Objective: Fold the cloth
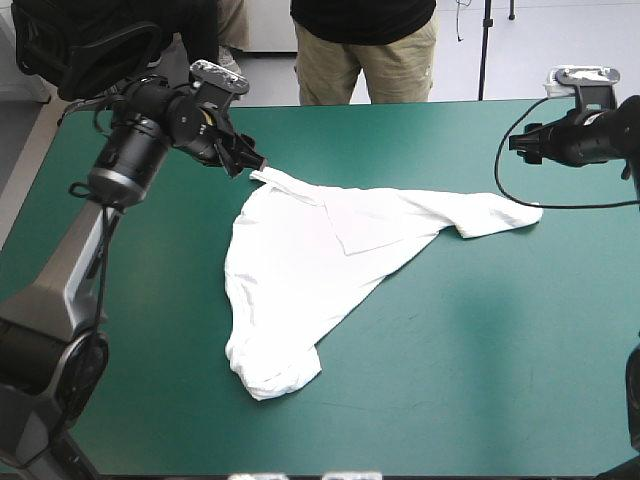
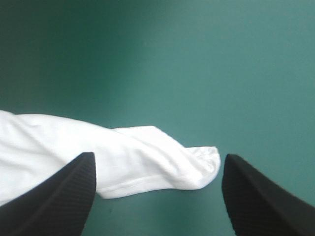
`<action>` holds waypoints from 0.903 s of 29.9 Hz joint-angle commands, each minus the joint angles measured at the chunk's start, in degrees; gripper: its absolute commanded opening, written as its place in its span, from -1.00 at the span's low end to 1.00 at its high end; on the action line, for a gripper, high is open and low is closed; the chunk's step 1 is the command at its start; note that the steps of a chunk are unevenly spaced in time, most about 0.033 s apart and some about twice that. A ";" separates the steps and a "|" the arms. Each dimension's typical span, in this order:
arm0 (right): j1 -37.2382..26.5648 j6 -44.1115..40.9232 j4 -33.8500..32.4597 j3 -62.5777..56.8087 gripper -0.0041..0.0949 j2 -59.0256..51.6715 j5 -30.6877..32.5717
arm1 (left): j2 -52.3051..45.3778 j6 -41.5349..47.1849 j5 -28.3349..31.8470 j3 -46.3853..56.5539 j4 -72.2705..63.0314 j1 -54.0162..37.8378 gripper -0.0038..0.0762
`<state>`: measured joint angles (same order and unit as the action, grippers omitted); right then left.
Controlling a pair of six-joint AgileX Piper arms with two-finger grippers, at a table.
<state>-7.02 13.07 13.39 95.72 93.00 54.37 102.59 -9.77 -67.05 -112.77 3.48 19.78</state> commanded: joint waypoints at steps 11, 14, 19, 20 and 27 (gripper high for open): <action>-0.27 1.73 5.28 -2.98 0.29 -21.18 9.81 | -33.69 3.32 8.71 43.80 -12.39 0.11 0.23; -0.27 1.73 6.19 -6.76 0.29 -23.82 8.26 | -39.37 5.74 12.41 54.59 -12.96 0.11 0.23; -0.27 2.87 9.07 -10.26 0.29 -24.97 7.56 | -40.55 5.32 17.15 65.90 -14.96 0.11 0.23; -0.27 3.12 9.61 -10.67 0.29 -24.97 7.56 | -40.00 4.54 17.88 67.21 -16.15 0.11 0.23; -0.27 4.05 10.24 -11.45 0.29 -24.97 6.91 | -33.97 -0.42 25.04 69.67 -19.33 0.23 0.23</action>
<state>-7.02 15.90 21.67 82.84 69.44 64.68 67.44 -8.79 -47.29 -41.95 -13.92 19.83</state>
